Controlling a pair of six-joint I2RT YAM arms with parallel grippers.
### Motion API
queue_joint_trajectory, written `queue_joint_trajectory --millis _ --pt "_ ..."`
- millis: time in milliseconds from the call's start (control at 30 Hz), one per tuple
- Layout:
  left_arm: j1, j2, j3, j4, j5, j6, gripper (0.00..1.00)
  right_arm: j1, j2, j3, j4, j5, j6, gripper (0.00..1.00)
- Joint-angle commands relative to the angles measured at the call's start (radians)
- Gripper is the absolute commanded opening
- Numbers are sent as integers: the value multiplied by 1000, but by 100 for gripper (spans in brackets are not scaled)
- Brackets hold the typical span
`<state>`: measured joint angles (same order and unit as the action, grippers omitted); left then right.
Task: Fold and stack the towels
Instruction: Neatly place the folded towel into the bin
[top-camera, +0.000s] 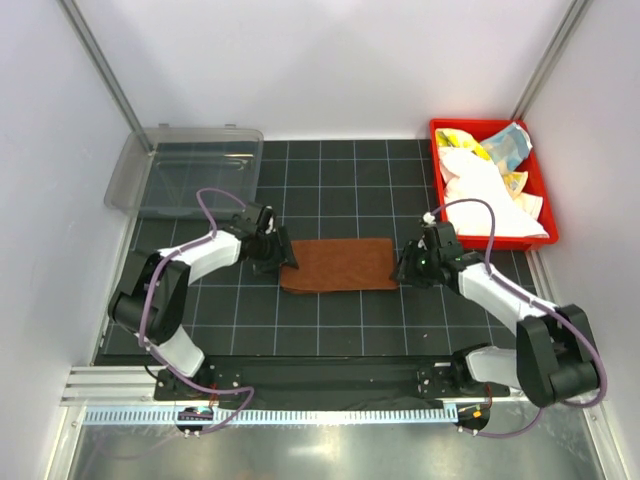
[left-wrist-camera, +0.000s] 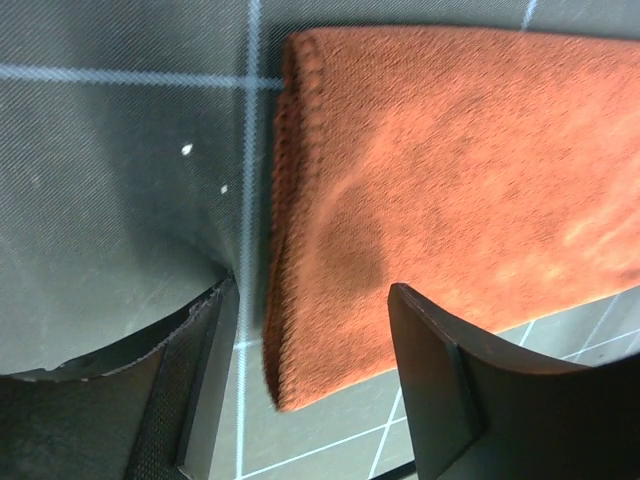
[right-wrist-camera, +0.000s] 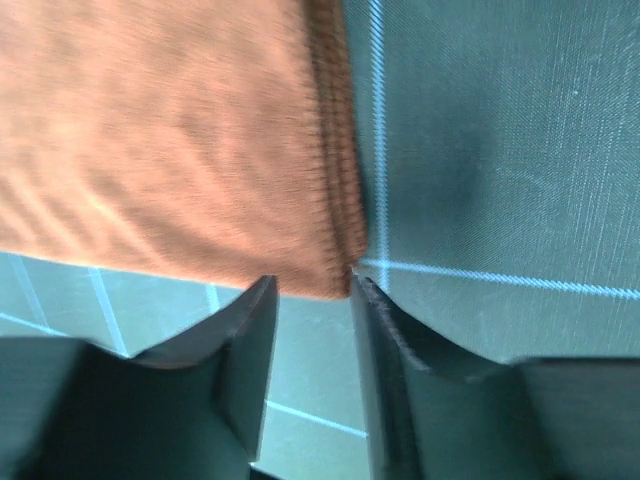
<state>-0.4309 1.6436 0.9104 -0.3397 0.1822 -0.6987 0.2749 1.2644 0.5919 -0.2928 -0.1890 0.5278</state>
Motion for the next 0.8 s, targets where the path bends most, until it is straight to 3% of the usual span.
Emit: queue_joint_trajectory --millis 0,200,333,500,533,600,767 --pt "0 45 -1 34 13 -21 65 0 -88 29 -16 -1 3 47" --pt "-5 67 -1 31 11 -50 57 1 -166 83 -57 -40 11 69" --pt "-26 88 13 30 4 -73 50 1 -204 94 -66 -46 14 74" --pt "-78 117 45 -4 -49 -110 26 0 -232 92 -68 -41 9 79" --pt "-84 119 51 -18 -79 -116 15 1 -232 89 -68 -43 8 80" --pt "-88 117 85 -68 -108 -122 4 1 -237 83 -66 -44 6 81" --pt "-88 97 263 -243 -301 -79 0 1 -249 62 -39 -58 18 87"
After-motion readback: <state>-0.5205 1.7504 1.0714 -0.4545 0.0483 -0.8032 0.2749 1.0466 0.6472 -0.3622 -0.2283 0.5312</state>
